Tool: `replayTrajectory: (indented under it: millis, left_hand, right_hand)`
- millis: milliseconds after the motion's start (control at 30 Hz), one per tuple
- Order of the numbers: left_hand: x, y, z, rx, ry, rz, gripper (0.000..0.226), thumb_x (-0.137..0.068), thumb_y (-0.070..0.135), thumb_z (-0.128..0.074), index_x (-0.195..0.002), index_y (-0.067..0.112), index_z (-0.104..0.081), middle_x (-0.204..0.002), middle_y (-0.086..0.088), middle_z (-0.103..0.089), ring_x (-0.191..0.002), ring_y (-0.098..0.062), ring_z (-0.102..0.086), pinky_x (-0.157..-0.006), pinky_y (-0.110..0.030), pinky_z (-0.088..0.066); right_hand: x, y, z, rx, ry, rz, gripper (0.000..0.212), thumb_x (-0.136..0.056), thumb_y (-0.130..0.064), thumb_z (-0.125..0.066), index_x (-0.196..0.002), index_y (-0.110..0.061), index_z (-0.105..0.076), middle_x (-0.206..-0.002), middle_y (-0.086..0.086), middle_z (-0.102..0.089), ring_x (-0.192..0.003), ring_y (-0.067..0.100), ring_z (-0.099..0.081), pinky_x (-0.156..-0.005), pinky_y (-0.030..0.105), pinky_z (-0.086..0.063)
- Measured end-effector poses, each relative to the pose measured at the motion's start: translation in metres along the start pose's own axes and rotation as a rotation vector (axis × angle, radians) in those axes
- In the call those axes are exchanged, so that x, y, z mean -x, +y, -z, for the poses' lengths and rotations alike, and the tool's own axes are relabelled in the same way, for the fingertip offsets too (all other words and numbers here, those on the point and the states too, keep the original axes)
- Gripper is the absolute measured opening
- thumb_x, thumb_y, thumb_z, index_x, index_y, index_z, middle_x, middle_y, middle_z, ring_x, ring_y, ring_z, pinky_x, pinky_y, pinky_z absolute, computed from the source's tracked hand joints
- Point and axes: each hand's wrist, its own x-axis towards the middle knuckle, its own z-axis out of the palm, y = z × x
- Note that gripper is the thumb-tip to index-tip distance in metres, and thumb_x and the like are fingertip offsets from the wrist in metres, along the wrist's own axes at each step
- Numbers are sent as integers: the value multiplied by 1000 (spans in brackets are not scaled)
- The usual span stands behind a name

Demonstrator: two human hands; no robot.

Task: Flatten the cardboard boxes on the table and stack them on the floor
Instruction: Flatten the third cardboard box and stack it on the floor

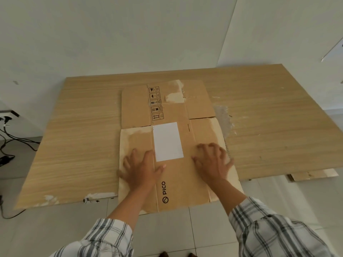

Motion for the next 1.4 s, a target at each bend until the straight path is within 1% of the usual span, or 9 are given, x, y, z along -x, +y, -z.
replayTrajectory:
  millis: [67,167,300,367,433,533,633,767,1400]
  left_hand:
    - [-3,0,5,100,-26,184,96,-54,83,-69,-134,46,-31,-158,-4,-6,-143,-40,-14,-108,-64,-23]
    - [-9,-1,17,226,-23,354,121,-44,74,-82,-139,37,-18,-157,-6,-4,-138,-42,-20,-108,-61,-25]
    - [-26,-13,36,453,-7,468,112,-63,50,-87,-145,24,-16,-147,-16,-34,-125,-45,-43,-100,-57,-40]
    - [-33,-20,43,629,-9,544,95,-74,45,-83,-144,10,-30,-139,-20,-49,-119,-42,-55,-95,-48,-49]
    - [-33,-19,50,694,14,577,75,-81,47,-75,-135,1,-48,-132,-21,-59,-114,-40,-60,-93,-46,-52]
    - [-19,5,66,752,84,559,62,-85,42,-70,-128,1,-56,-126,-19,-63,-109,-38,-63,-86,-41,-53]
    - [-3,41,86,785,137,529,57,-84,40,-69,-126,3,-58,-122,-17,-65,-103,-37,-65,-76,-36,-48]
    - [24,103,106,794,186,488,60,-73,47,-66,-119,8,-62,-112,-13,-69,-94,-36,-67,-84,-44,-56]
    - [156,508,60,909,247,230,37,-78,43,-67,-98,13,-57,-91,-6,-61,-80,-31,-62,-81,-42,-57]
  right_hand:
    - [-7,12,8,-43,-28,-219,70,-77,-79,-46,-136,-45,-29,-153,3,-19,-138,36,-25,-102,63,-26]
    - [-15,23,17,-76,-74,-318,94,-68,-85,-52,-142,-37,-20,-150,10,-24,-129,39,-35,-96,57,-38]
    - [-23,27,34,-229,-105,-352,100,-68,-71,-70,-141,-33,-12,-128,14,-52,-118,38,-52,-94,55,-41]
    - [-27,27,45,-404,-88,-363,100,-72,-57,-77,-144,-23,-17,-131,13,-55,-119,37,-55,-95,53,-46]
    - [-28,25,58,-435,-42,-330,86,-77,-48,-77,-141,-14,-30,-131,12,-56,-117,34,-57,-90,46,-50]
    - [-29,25,85,-384,41,-267,62,-86,-38,-70,-134,-13,-39,-126,9,-58,-110,32,-59,-80,41,-48]
    - [-36,37,118,-347,89,-191,54,-91,-33,-64,-134,-12,-40,-124,10,-58,-107,32,-60,-79,41,-48]
    - [-43,77,174,-342,142,-123,53,-93,-30,-62,-136,-10,-38,-125,14,-58,-108,34,-60,-77,38,-45]
    - [-85,425,415,-325,431,-98,51,-92,-18,-53,-140,-11,-36,-127,12,-55,-111,32,-57,-77,37,-40]
